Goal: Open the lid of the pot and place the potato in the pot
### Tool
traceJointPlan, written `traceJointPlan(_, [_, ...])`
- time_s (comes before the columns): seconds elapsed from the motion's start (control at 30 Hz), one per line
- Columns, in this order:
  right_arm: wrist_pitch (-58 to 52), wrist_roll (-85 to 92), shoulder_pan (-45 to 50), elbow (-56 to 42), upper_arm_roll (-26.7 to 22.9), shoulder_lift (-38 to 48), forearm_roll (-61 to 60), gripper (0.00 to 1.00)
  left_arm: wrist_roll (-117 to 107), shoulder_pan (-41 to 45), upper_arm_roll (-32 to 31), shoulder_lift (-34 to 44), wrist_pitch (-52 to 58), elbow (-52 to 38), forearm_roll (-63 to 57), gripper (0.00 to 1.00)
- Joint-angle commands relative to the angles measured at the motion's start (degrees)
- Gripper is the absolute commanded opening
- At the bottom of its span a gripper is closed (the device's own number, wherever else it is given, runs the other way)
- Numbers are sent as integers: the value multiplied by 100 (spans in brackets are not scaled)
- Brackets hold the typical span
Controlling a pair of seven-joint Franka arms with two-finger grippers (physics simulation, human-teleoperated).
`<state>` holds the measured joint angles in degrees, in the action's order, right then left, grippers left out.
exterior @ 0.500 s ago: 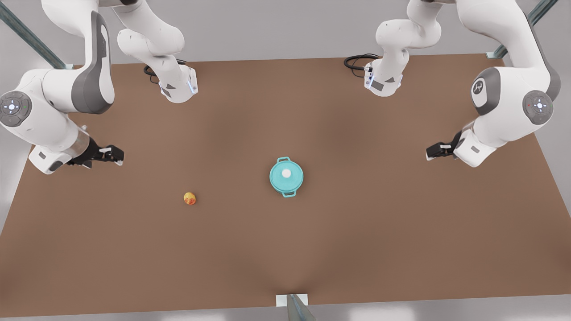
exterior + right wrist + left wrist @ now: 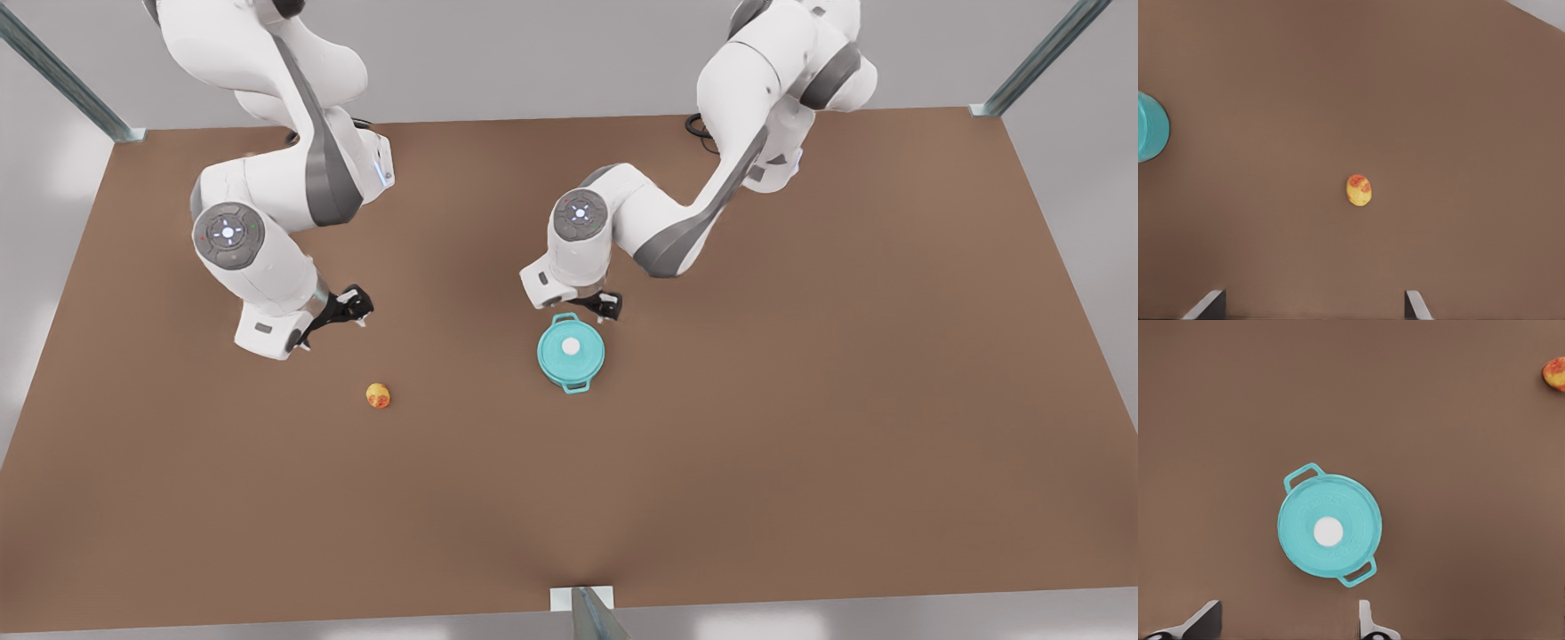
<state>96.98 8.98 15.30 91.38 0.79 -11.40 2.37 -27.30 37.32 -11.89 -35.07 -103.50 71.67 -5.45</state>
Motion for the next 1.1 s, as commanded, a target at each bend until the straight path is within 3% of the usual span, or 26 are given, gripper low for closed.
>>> traceJointPlan(0.0, [312, 245, -150, -33, 8, -283, 0, 100, -4608, 91, 3, -149, -890, 259, -70, 100])
traceJointPlan(0.03, [593, 245, -89, -41, 17, -433, 9, 100, -5031, 126, 3, -158, -1366, 629, -140, 100])
traceJointPlan(0.13, [875, 192, -71, -41, 17, -837, 158, 100, -5277, 170, 29, -588, -1471, 49, -246, 100])
traceJointPlan(0.27, [1587, -98, 34, 161, 26, -952, 317, 100, -5172, 162, 100, -940, -2218, 40, -378, 100])
traceJointPlan(0.6, [3644, -89, -10, 1822, -53, -776, 431, 100, -3985, 179, 214, -1080, -2306, 550, -1274, 100])
traceJointPlan(1.07, [3925, 658, -168, 2015, -53, -1496, 448, 100, -4020, 276, 187, -905, -2306, 1086, -1344, 100])
